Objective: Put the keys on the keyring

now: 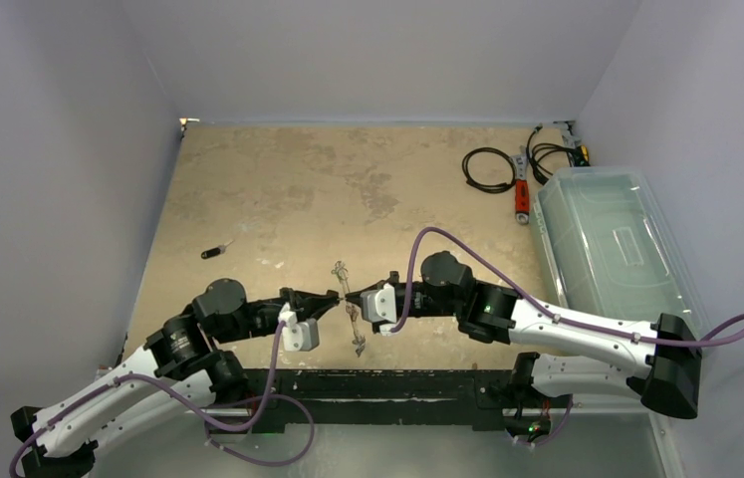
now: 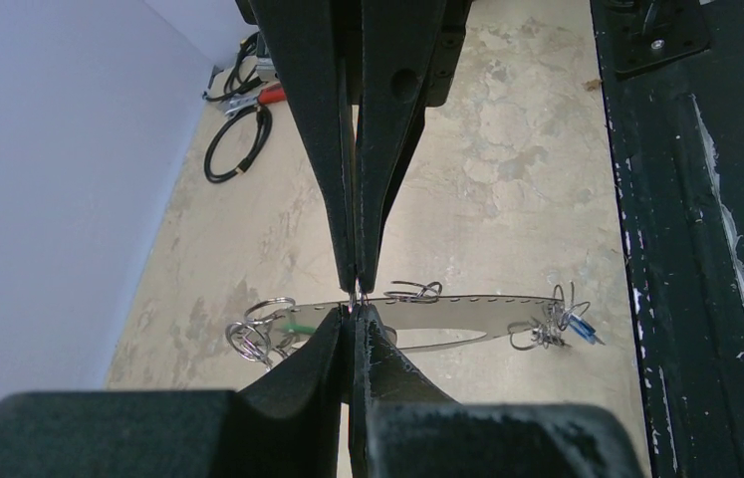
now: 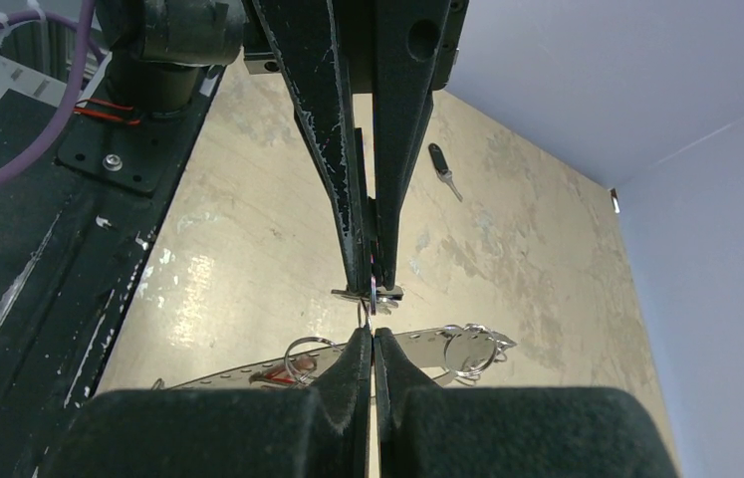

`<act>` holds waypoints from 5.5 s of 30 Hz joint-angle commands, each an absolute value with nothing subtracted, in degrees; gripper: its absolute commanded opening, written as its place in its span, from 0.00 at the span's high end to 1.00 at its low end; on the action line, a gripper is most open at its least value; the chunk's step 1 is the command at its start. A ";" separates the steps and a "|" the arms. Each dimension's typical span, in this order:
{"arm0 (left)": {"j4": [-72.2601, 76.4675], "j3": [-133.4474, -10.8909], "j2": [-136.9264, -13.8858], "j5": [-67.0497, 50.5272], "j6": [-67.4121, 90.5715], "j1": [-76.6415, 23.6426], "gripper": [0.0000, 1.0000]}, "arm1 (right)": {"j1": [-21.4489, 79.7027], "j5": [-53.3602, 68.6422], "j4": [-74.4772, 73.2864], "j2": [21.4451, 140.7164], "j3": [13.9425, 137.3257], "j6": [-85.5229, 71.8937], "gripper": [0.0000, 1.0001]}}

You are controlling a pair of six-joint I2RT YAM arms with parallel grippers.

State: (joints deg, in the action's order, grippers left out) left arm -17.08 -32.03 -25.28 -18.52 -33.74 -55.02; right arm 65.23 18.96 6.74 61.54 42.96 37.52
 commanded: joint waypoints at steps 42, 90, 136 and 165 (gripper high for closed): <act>-14.41 -32.70 -25.04 -20.28 -33.57 -54.95 1.00 | 65.48 14.17 13.47 56.63 44.09 36.65 1.00; -6.74 -30.79 -23.46 -17.66 -26.82 -53.58 0.72 | 65.48 14.32 16.39 56.01 43.07 36.40 1.00; -3.91 -31.05 -27.53 -23.37 -25.53 -50.10 0.91 | 65.48 19.33 16.83 57.04 43.33 35.29 1.00; -8.85 -32.37 -26.50 -19.08 -28.30 -49.44 1.00 | 65.46 16.35 13.67 61.08 45.71 35.56 0.94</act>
State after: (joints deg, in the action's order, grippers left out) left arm -11.16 -31.00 -26.33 -19.66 -27.24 -49.87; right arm 65.41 18.31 13.30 60.07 42.74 35.55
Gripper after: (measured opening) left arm 0.031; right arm 0.067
